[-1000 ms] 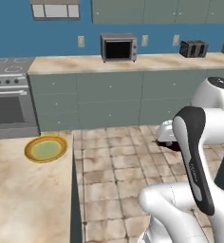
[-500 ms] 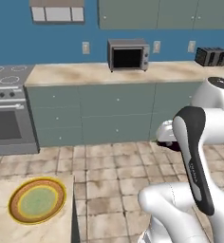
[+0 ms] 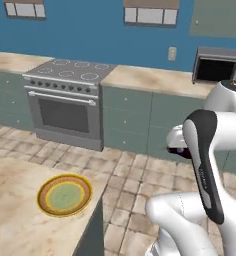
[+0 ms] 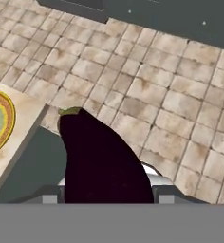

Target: Pick the eggplant from the microwave and place it on plate located on the counter.

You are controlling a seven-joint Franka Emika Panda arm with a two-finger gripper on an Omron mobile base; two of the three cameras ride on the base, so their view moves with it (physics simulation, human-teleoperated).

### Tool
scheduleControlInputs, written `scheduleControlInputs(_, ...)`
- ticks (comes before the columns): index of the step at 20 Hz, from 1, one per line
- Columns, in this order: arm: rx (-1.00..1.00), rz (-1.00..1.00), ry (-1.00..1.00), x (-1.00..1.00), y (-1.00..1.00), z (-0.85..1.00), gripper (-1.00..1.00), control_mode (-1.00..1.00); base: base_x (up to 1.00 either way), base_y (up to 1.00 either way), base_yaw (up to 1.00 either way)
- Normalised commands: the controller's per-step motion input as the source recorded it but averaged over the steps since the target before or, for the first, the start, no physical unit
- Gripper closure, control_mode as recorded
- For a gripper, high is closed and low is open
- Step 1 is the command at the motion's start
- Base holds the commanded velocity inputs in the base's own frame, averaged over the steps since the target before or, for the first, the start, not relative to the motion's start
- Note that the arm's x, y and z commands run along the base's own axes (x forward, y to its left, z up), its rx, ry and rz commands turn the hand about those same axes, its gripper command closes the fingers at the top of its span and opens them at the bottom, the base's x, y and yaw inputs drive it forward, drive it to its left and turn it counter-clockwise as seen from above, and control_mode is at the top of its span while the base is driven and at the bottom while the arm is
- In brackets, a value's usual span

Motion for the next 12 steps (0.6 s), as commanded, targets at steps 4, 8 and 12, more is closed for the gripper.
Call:
scheduleControlInputs(4, 0.00, 0.00, 0.00, 0.00, 0.00, 0.00, 1.00, 1.00, -0.05, -0.09, 0.97)
scheduleControlInputs(8, 0.00, 0.00, 0.00, 0.00, 0.00, 0.00, 1.00, 1.00, -0.04, -0.03, 0.98)
scheduleControlInputs(12, 0.00, 0.00, 0.00, 0.00, 0.00, 0.00, 1.00, 1.00, 0.00, -0.20, 0.89)
